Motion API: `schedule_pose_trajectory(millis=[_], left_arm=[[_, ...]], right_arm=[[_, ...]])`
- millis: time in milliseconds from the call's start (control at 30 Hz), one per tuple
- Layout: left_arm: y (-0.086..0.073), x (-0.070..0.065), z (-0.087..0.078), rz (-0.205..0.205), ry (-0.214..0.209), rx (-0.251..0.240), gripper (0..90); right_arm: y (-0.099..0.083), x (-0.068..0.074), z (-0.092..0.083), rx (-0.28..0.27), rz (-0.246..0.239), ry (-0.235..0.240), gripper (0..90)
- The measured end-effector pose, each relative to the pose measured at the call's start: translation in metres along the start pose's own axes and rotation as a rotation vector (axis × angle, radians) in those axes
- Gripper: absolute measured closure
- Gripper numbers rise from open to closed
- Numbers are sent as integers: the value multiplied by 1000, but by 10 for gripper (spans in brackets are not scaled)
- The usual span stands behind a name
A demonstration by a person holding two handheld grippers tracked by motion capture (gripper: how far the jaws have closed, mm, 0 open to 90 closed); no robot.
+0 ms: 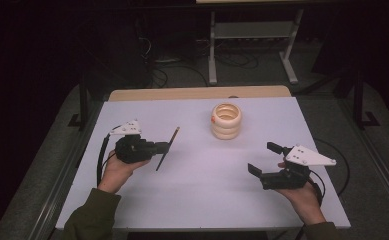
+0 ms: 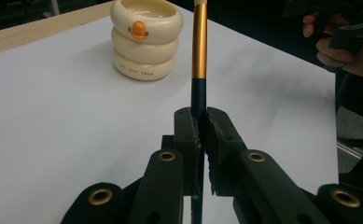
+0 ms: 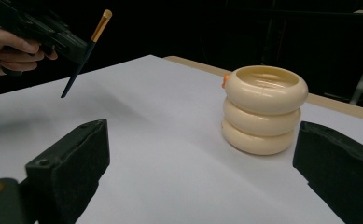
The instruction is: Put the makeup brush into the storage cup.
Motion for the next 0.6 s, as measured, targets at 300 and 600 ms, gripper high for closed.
schedule_pose_trajectory(millis=[300,600], left_arm=[[-1,-8,7,14,-40,9,835],[0,-15,9,26,-60,0,835]], right_arm=[[3,3,9,15,-3,19,45],[7,7,18,32,9,45,46]])
Point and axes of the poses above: each handheld gripper's, and its own axes: z roughly forward along the jaws, y roughly out of its top, x roughly to its left, the point moved 3 cm from there along z, roughly forward along the jaws, and after that the axes turned 11 degrees about -x, right-handed, at the moved point
